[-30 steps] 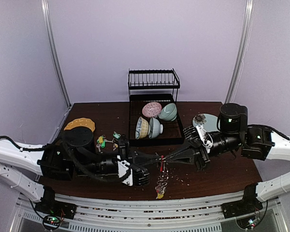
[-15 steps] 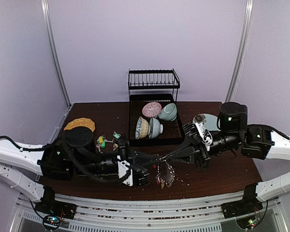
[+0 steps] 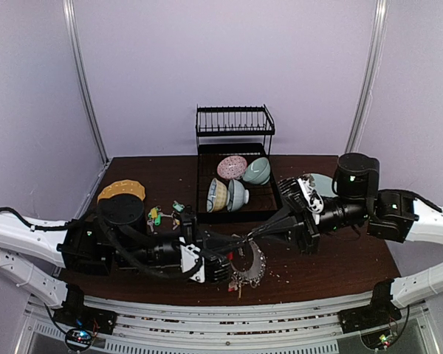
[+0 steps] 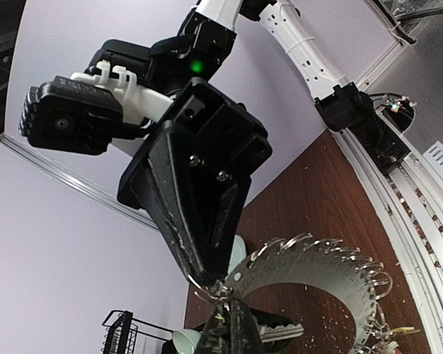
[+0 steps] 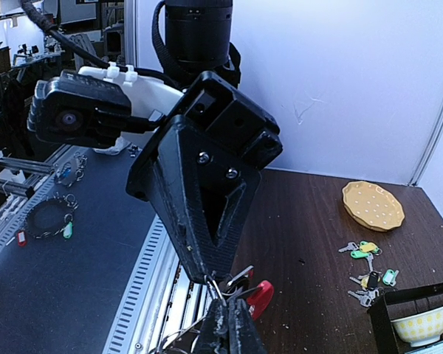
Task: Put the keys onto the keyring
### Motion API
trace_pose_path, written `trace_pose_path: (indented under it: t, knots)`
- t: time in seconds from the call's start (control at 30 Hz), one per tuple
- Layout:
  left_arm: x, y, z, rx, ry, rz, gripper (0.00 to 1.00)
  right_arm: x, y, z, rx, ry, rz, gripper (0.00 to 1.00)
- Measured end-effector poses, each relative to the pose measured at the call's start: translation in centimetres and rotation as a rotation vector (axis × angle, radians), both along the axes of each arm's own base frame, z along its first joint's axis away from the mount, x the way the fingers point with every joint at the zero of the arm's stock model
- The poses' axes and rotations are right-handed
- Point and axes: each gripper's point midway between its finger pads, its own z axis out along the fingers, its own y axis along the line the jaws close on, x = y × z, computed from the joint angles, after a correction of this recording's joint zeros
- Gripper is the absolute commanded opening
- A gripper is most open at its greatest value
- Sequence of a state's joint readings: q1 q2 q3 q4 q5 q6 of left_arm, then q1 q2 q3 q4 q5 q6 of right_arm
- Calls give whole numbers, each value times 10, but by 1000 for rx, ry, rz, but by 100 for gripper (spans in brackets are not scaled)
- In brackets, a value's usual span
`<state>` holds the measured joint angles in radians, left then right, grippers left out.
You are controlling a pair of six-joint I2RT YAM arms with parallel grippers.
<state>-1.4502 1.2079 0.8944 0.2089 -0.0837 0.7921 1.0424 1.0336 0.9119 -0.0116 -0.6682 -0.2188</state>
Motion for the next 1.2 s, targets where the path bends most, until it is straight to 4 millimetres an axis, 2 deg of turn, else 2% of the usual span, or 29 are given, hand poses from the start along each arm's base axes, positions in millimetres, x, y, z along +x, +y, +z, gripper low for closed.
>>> trace_pose_path:
  t: [0.27,0.7,0.8,0.93,1.1,1.2]
  knots:
    - [8,1,10,-51,-1,49,0,9,3,13,82,49,-43,0]
    - [21,6,29,-231,16,121,0,18,12,33,309,236,-48,0]
    - [21,5,36,-278,49,117,19,18,11,41,342,242,-43,0]
    - [16,1,29,-269,99,89,34,21,10,46,366,231,-63,0]
    - [12,2,21,-248,181,68,36,26,10,46,371,224,-89,0]
    - [9,11,29,-262,242,46,38,27,10,44,369,221,-99,0]
